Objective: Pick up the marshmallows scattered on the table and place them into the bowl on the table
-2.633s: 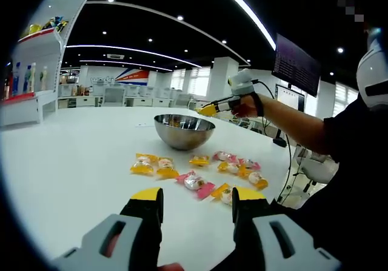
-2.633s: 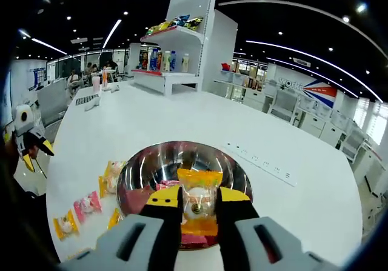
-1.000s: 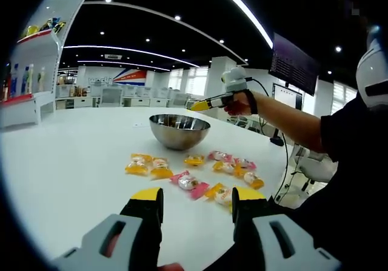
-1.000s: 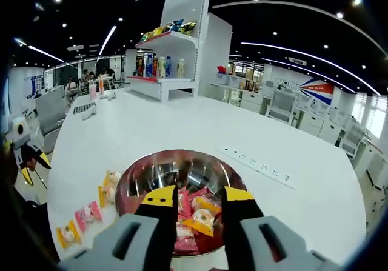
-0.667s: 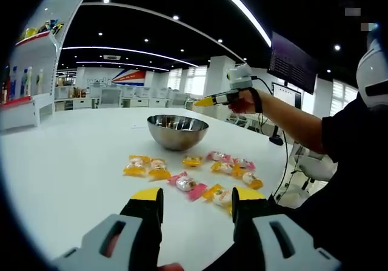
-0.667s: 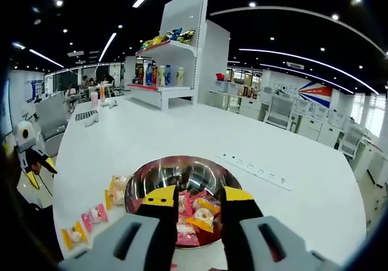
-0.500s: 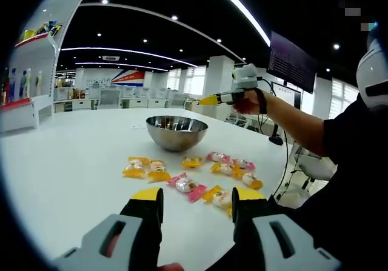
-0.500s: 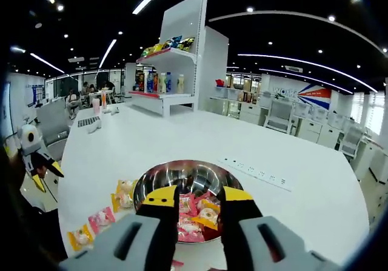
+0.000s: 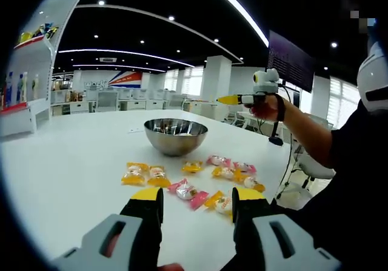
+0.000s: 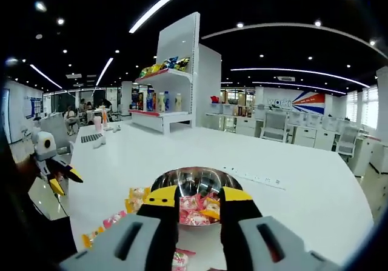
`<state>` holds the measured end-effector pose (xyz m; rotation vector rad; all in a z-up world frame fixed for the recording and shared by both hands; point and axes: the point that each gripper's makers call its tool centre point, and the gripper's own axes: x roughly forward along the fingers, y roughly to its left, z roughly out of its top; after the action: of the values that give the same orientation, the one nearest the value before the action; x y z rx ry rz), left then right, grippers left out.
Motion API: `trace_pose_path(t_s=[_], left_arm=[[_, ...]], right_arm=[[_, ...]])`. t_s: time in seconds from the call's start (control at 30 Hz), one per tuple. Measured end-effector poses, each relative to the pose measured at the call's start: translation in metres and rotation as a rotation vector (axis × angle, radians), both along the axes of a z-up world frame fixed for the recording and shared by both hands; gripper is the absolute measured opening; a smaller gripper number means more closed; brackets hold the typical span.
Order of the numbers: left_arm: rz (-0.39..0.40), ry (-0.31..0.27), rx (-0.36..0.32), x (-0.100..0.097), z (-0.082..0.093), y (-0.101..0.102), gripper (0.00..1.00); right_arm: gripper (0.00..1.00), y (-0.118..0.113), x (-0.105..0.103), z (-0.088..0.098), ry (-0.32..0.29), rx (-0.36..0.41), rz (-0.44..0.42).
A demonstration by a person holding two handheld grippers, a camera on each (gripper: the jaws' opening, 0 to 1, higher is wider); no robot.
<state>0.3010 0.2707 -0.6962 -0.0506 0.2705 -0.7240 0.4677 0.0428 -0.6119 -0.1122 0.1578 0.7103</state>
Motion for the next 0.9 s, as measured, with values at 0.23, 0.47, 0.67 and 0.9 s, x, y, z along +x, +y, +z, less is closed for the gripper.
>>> trace_pose_path(t_s=[0.23, 0.47, 0.67, 0.9], left_arm=[[-0.002, -0.012, -0.002, 0.006, 0.006, 0.0, 0.46], [-0.002, -0.023, 0.001, 0.012, 0.011, 0.0, 0.46], [-0.001, -0.03, 0.001, 0.016, 0.014, 0.0, 0.46], [0.009, -0.029, -0.002, 0.019, 0.017, 0.004, 0.48]], right_arm=[[0.27, -0.004, -0.031, 0.001, -0.042, 0.024, -0.01], [0.27, -0.012, -0.057, 0.0, -0.108, 0.06, -0.047], [0.26, -0.017, -0.075, -0.004, -0.126, 0.129, -0.064], [0.26, -0.026, -0.089, -0.007, -0.195, 0.163, -0.089]])
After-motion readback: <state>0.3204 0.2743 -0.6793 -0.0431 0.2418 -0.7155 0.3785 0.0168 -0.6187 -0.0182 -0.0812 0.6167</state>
